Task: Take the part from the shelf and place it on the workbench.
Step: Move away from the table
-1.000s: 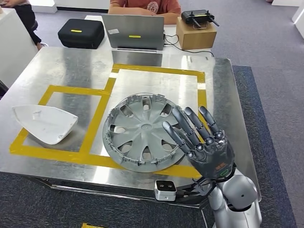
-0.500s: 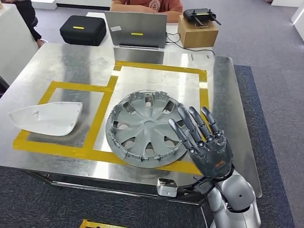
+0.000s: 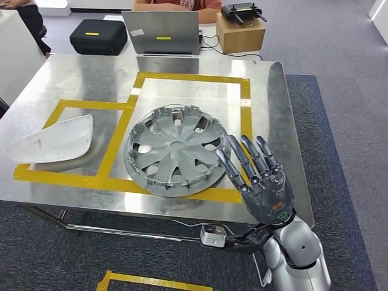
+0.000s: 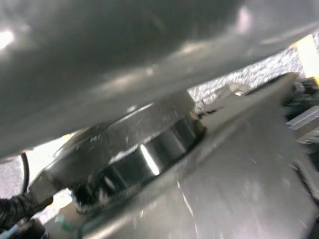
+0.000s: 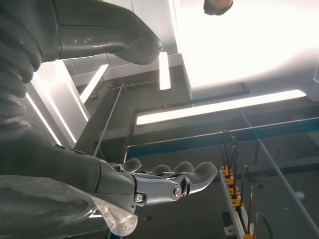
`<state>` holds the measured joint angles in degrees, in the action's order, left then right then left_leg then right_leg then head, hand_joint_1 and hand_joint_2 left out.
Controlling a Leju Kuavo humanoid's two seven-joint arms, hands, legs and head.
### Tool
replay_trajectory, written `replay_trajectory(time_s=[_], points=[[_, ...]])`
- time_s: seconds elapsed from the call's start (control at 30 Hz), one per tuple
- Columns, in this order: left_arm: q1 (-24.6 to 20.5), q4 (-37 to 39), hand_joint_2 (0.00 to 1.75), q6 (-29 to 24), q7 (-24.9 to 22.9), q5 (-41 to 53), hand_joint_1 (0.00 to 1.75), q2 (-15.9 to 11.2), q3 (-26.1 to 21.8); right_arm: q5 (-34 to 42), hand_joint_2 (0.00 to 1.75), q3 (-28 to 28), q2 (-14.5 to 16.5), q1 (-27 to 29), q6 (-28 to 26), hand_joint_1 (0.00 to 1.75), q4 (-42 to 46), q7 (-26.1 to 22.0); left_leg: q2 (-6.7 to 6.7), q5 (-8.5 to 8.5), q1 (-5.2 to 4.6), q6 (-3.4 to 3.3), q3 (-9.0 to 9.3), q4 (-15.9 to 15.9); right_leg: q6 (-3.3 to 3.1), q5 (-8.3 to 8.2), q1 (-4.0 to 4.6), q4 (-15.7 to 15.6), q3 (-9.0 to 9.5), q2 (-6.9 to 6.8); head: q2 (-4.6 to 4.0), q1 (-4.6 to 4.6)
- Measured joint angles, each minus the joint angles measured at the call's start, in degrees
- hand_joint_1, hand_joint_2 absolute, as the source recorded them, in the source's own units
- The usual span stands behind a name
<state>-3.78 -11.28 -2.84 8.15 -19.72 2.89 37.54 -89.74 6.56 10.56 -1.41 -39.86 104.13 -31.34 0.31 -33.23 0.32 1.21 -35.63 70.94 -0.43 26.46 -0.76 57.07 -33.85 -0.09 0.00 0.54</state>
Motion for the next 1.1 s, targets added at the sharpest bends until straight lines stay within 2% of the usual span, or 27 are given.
replay_trajectory(time_s=[0.03,0.1,0.13,0.17,0.23,0.27,0.3,0.33,0.37,0.4,0.43,0.47,0.5,0.57,0.6,0.63,0.67,0.73,0.77,0.8,0.83,0.9,0.93,0.97,1.0,1.03,1.1], points=[[0.0,0.0,0.0,0.0,0.0,0.0,0.0,0.0,-0.1,0.0,1.75,0.0,0.0,0.0,0.0,0.0,-0.1,0.1,-0.06,1.48,0.03,-0.16,2.83,-3.9,0.18,-0.37,0.0,0.2,-0.6,0.05,0.0,-0.02],[-0.1,0.0,0.0,0.0,0.0,0.0,0.0,0.0,-0.2,0.0,1.75,0.0,-0.1,0.0,0.0,0.0,-0.3,0.5,-0.34,2.42,-0.06,-0.62,7.84,-11.8,0.76,-1.1,0.12,0.5,-1.42,0.11,0.01,-0.03],[-0.2,0.0,0.0,0.0,0.0,-0.1,0.0,0.0,-0.3,0.0,1.75,-0.1,-0.1,0.0,0.0,0.0,-0.4,0.9,-0.48,2.26,-0.16,-0.87,8.99,-13.9,1.13,-1.51,0.16,0.6,-1.64,0.1,0.01,-0.07],[-0.2,0.0,0.0,0.0,0.0,-0.1,0.0,0.1,-0.3,0.0,1.75,-0.1,-0.2,0.0,0.0,0.0,-0.5,1.3,-0.57,2.11,-0.3,-1.16,9.18,-14.7,1.53,-1.98,0.17,0.5,-1.79,0.08,0.01,-0.07],[-0.1,0.0,0.0,-0.1,0.0,-0.1,0.0,0.1,-0.4,0.0,1.75,-0.1,-0.4,0.0,0.0,0.0,-0.8,1.9,-0.4,2.98,-0.33,-1.99,8.35,-14.9,2.28,-2.49,0.08,0.4,-2.15,0.13,0.0,-0.16],[-0.1,0.0,0.0,-0.2,0.0,-0.1,0.0,0.1,-0.4,0.0,1.75,-0.2,-0.6,0.0,0.0,0.0,-0.9,2.1,-0.25,3.6,-0.28,-2.51,7.82,-15.0,2.55,-1.52,0.06,1.0,-2.68,0.16,-0.01,-0.1],[-0.1,0.0,0.0,-0.2,-0.1,-0.1,0.0,0.1,-0.4,0.0,1.75,-0.3,-0.8,0.1,0.0,0.0,-1.1,2.2,-0.1,4.32,-0.22,-2.99,7.15,-15.1,2.76,0.58,0.05,2.8,-3.48,0.19,-0.01,-0.03],[-0.1,0.0,0.0,-0.3,-0.1,-0.1,0.0,0.2,-0.4,0.0,1.75,-0.4,-0.9,0.1,0.0,0.0,-1.2,2.3,0.03,5.03,-0.25,-3.34,6.36,-15.1,2.88,3.56,0.02,5.7,-4.48,0.19,-0.01,0.09],[-0.1,0.0,0.0,-0.3,-0.1,-0.1,0.0,0.2,-0.4,0.0,1.75,-0.5,-1.0,0.1,0.0,0.0,-1.4,2.4,0.06,5.73,-0.36,-3.59,5.43,-15.1,2.99,6.56,0.05,9.4,-5.54,0.15,-0.01,0.24],[-0.1,0.0,0.0,-0.3,-0.1,-0.1,0.0,0.3,-0.4,0.0,1.75,-0.6,-1.1,0.1,0.0,0.0,-1.5,2.4,0.12,6.42,-0.51,-3.72,4.48,-15.0,3.04,8.64,0.06,13.2,-6.25,0.14,0.0,0.31],[-0.1,0.0,0.0,-0.3,-0.1,-0.1,0.0,0.3,-0.4,0.0,1.75,-0.6,-1.2,0.2,0.0,0.0,-1.6,2.4,0.18,7.08,-0.66,-3.79,3.57,-15.0,3.04,9.32,0.09,15.9,-6.37,0.14,0.0,0.33],[-0.1,0.0,0.0,-0.3,-0.1,-0.1,0.0,0.3,-0.4,0.0,1.75,-0.6,-1.2,0.2,0.0,0.0,-1.7,2.5,0.24,7.69,-0.81,-3.82,2.69,-14.9,2.93,8.68,0.12,16.7,-5.64,0.14,0.0,0.33],[-0.1,0.0,0.0,-0.3,-0.1,-0.1,0.0,0.3,-0.4,0.0,1.75,-0.7,-1.3,0.2,0.0,0.0,-1.8,2.5,0.28,8.25,-0.95,-3.81,1.89,-14.8,2.71,7.18,0.17,15.6,-3.91,0.14,0.0,0.32],[-0.1,0.0,0.0,-0.3,-0.1,-0.1,0.0,0.4,-0.4,0.0,1.75,-0.7,-1.3,0.2,0.0,0.0,-1.9,2.5,0.28,9.27,-1.18,-3.68,0.67,-14.6,1.86,4.78,0.55,8.0,2.34,0.1,0.0,0.33],[-0.1,0.0,0.0,-0.3,-0.1,-0.1,0.0,0.5,-0.4,0.0,1.75,-0.7,-1.3,0.1,0.0,0.0,-1.9,2.5,0.28,9.74,-1.28,-3.53,0.27,-14.4,1.46,4.69,0.77,3.5,5.67,0.02,0.01,0.32],[-0.2,0.0,0.0,-0.3,-0.1,-0.1,0.0,0.6,-0.4,0.0,1.75,-0.7,-1.3,0.0,0.0,0.0,-1.9,2.5,0.29,10.26,-1.32,-3.32,-0.04,-14.3,1.18,5.07,1.01,-0.1,8.09,-0.02,0.01,0.31],[-0.2,0.0,0.0,-0.3,-0.1,-0.1,0.0,0.6,-0.4,0.0,1.75,-0.7,-1.3,-0.1,0.0,0.0,-1.9,2.6,0.33,10.77,-1.29,-3.05,-0.3,-14.3,1.02,5.52,1.19,-2.2,9.2,-0.05,0.01,0.31],[-0.1,0.0,0.0,-0.3,-0.1,-0.1,0.0,0.6,-0.4,0.0,1.75,-0.7,-1.3,-0.1,0.0,0.0,-2.1,3.3,0.31,11.51,-1.15,-2.39,-0.74,-14.4,0.6,5.03,1.17,-3.2,8.68,-0.1,0.0,0.35],[-0.1,0.0,0.0,-0.4,-0.1,-0.1,0.0,0.6,-0.4,0.0,1.75,-0.6,-1.3,-0.1,0.0,0.0,-2.2,4.0,0.21,10.71,-1.08,-2.0,-1.07,-13.9,0.19,4.43,1.03,-3.3,8.06,-0.19,-0.01,0.35],[0.0,0.0,0.0,-0.4,-0.1,-0.1,0.0,0.6,-0.4,0.0,1.75,-0.5,-1.3,-0.1,0.0,0.0,-2.4,5.0,0.07,8.82,-0.97,-1.61,-1.53,-12.6,-0.23,3.73,0.86,-3.4,7.62,-0.3,-0.01,0.22],[0.1,0.1,0.0,-0.5,-0.1,-0.1,0.0,0.6,-0.4,0.0,1.75,-0.3,-1.3,-0.2,0.0,0.0,-2.6,6.1,-0.05,5.96,-0.76,-1.23,-2.16,-10.2,-0.55,3.06,0.71,-3.5,7.12,-0.41,-0.01,0.08],[0.2,0.1,0.0,-0.6,-0.1,-0.1,0.0,0.6,-0.5,-0.1,1.75,0.3,-1.5,-0.2,0.0,0.0,-3.0,8.2,-0.09,0.52,-0.24,-0.55,-3.52,-3.0,-0.71,1.79,0.67,-3.1,5.73,-0.43,-0.01,-0.22],[0.2,0.1,0.0,-0.6,-0.1,-0.1,0.0,0.5,-0.5,-0.1,1.75,0.7,-1.6,-0.2,0.0,0.0,-3.3,9.3,-0.08,-0.51,0.01,-0.27,-3.76,0.0,-0.61,1.19,0.63,-2.8,4.72,-0.45,-0.01,-0.24],[0.2,0.1,0.0,-0.6,-0.1,-0.1,0.0,0.5,-0.5,-0.1,1.75,1.1,-1.9,-0.2,0.0,0.0,-3.5,10.2,-0.08,-0.17,0.25,-0.02,-3.31,1.5,-0.43,0.66,0.55,-2.4,3.61,-0.46,-0.01,-0.24],[0.3,0.1,0.0,-0.6,-0.1,-0.1,0.0,0.5,-0.5,-0.1,1.75,1.6,-2.2,-0.2,0.0,0.0,-3.7,11.1,-0.08,1.15,0.47,0.22,-2.01,0.8,-0.2,0.24,0.42,-1.9,2.49,-0.47,0.0,-0.25],[0.3,0.1,0.0,-0.6,-0.1,-0.1,0.0,0.5,-0.5,-0.1,1.75,2.0,-2.5,-0.3,0.0,0.0,-3.9,12.0,-0.08,2.78,0.71,0.48,0.14,-1.7,0.09,-0.08,0.26,-1.3,1.46,-0.46,0.0,-0.25],[0.3,0.1,0.0,-0.7,-0.1,-0.1,0.0,0.6,-0.5,-0.1,1.75,2.8,-3.2,-0.6,0.0,0.0,-4.3,14.0,-0.33,3.75,0.94,0.9,4.9,-9.0,0.76,-0.58,0.13,-0.1,-0.3,-0.45,0.0,-0.39]])
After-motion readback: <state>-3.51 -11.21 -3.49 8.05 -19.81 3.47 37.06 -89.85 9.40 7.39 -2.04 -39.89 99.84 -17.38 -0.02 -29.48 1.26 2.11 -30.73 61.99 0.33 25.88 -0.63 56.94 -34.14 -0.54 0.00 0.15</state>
